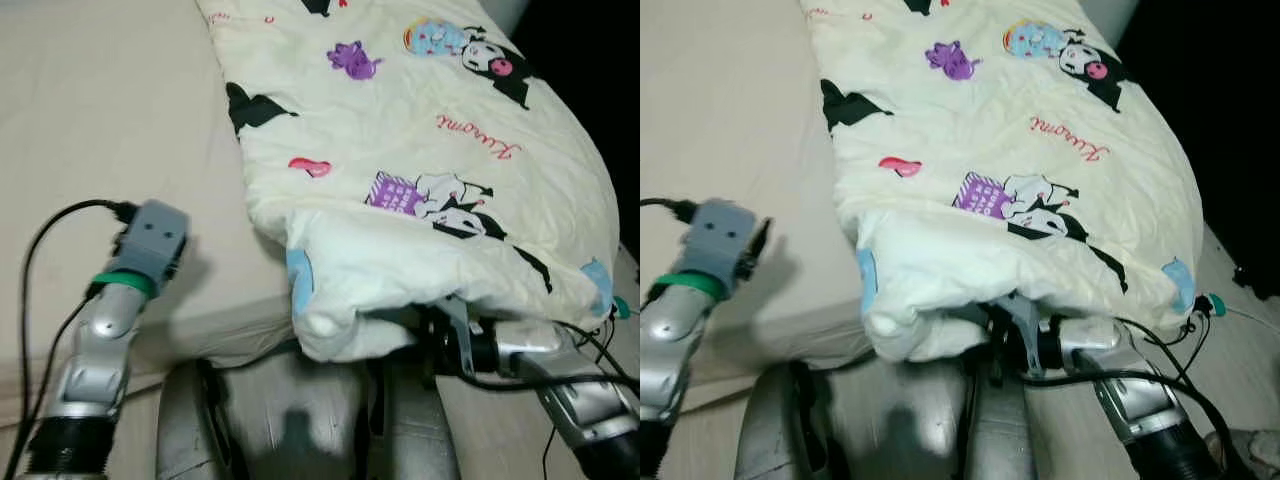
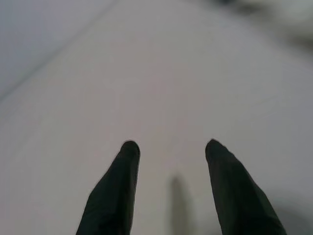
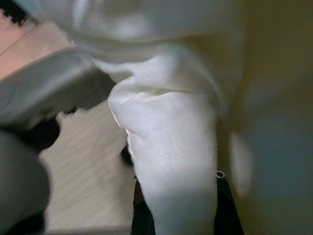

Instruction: Clean up the room

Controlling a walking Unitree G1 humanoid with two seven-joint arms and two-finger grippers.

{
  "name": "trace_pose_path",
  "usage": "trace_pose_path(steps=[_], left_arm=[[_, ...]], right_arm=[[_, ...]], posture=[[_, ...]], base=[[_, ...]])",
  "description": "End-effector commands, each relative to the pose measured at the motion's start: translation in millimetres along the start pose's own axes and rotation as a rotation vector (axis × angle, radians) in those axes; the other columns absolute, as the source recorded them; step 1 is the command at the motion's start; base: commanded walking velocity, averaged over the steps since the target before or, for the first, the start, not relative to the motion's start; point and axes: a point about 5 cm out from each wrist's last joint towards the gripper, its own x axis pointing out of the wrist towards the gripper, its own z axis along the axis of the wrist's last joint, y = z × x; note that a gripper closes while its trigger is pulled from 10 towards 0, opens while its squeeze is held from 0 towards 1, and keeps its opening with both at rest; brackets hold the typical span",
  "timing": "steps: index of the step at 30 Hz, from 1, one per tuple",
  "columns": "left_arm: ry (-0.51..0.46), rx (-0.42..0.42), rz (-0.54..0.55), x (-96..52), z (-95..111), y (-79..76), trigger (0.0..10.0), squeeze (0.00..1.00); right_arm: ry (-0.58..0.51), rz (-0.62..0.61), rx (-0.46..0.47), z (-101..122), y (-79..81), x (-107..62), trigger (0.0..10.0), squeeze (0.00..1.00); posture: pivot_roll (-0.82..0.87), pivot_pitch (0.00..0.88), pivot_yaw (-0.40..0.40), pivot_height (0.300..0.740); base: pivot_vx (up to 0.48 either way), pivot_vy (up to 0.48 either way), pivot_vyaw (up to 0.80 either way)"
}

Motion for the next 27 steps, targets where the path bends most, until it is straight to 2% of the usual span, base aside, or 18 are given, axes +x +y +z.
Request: trace_pose_path(steps=[1,2,3,4,7,8,9,10,12,13,15,16,17,21,25,26,27], left_arm=[[0.065,-0.041,0.077,-2.6,-10.3,6.4,10.0,0.0],[0.065,-0.041,0.077,-2.6,-10.3,6.4,10.0,0.0],[0.055,-0.096,0.096,-1.9,-4.8,8.9,10.0,0.0],[-0.01,-0.155,0.069,-0.2,11.3,7.1,10.0,0.0],[-0.06,-0.168,0.006,0.1,22.8,-0.2,10.0,0.0],[-0.092,-0.172,-0.034,0.0,30.2,-6.2,10.0,0.0],[-0.13,-0.163,-0.072,-0.4,38.7,-12.7,10.0,0.0],[-0.179,-0.162,-0.118,-0.9,50.6,-22.0,10.0,0.0],[-0.19,-0.167,-0.128,-1.0,53.8,-24.7,10.0,0.0],[-0.199,-0.173,-0.14,-0.6,57.3,-29.1,10.0,0.0],[-0.199,-0.173,-0.14,-0.6,57.3,-29.1,10.0,0.0],[-0.211,-0.183,-0.16,0.2,62.4,-37.6,10.0,0.0],[-0.211,-0.183,-0.16,0.2,62.4,-37.6,10.0,0.0],[-0.221,-0.194,-0.181,0.4,67.6,-46.9,10.0,0.0],[-0.22,-0.199,-0.187,0.1,69.2,-48.5,10.0,0.0],[-0.219,-0.199,-0.192,0.3,69.7,-49.4,10.0,0.0],[-0.219,-0.199,-0.192,0.3,69.7,-49.4,10.0,0.0]], right_arm=[[0.015,0.26,0.086,-16.4,40.0,24.2,10.0,0.0],[0.015,0.26,0.086,-16.4,40.0,24.2,10.0,0.0],[0.012,0.292,0.114,-18.7,47.9,21.5,10.0,0.0],[-0.045,0.341,0.174,-12.7,58.3,18.1,10.0,0.0],[-0.079,0.34,0.197,-7.9,58.3,17.9,10.0,0.0],[-0.091,0.302,0.184,-6.1,54.0,19.4,10.0,0.44],[-0.108,0.255,0.171,-3.2,47.9,21.0,10.0,1.0],[-0.141,0.223,0.148,5.3,42.1,20.8,10.0,1.0],[-0.154,0.231,0.139,9.9,42.3,19.6,10.0,1.0],[-0.187,0.273,0.136,19.9,45.7,17.0,10.0,1.0],[-0.187,0.273,0.136,19.9,45.7,17.0,10.0,1.0],[-0.198,0.355,0.125,30.5,53.9,12.8,10.0,1.0],[-0.198,0.355,0.125,30.5,53.9,12.8,10.0,1.0],[-0.141,0.448,0.112,32.0,66.8,5.0,10.0,1.0],[-0.123,0.515,0.118,36.8,74.9,-3.3,10.0,1.0],[-0.077,0.57,0.125,35.6,81.1,-7.8,10.0,1.0],[-0.077,0.57,0.125,35.6,81.1,-7.8,10.0,1.0]], posture=[[-0.03,0.172,0.024,0.496],[-0.03,0.172,0.024,0.496],[-0.03,0.168,0.02,0.496],[-0.03,0.162,0.018,0.496],[-0.04,0.155,0.018,0.496],[-0.04,0.154,0.018,0.496],[-0.04,0.146,0.02,0.496],[-0.04,0.143,0.021,0.496],[-0.04,0.14,0.022,0.496],[-0.05,0.137,0.025,0.496],[-0.05,0.137,0.025,0.496],[-0.06,0.131,0.027,0.496],[-0.06,0.131,0.027,0.496],[-0.06,0.126,0.028,0.496],[-0.06,0.126,0.031,0.496],[-0.06,0.122,0.038,0.496],[-0.06,0.122,0.038,0.496]], base=[[0.0,0.0,0.0],[0.0,0.0,0.0],[0.0,0.0,0.0],[0.0,0.0,0.0],[0.0,0.0,0.0],[0.0,0.0,0.0],[0.0,0.0,0.0],[0.0,0.0,0.0],[0.0,0.0,0.0],[0.0,0.0,0.0],[0.0,0.0,0.0],[0.0,0.0,0.0],[0.0,0.0,0.0],[0.0,0.0,0.0],[0.0,0.0,0.0],[0.0,0.0,0.0],[0.0,0.0,0.0]])
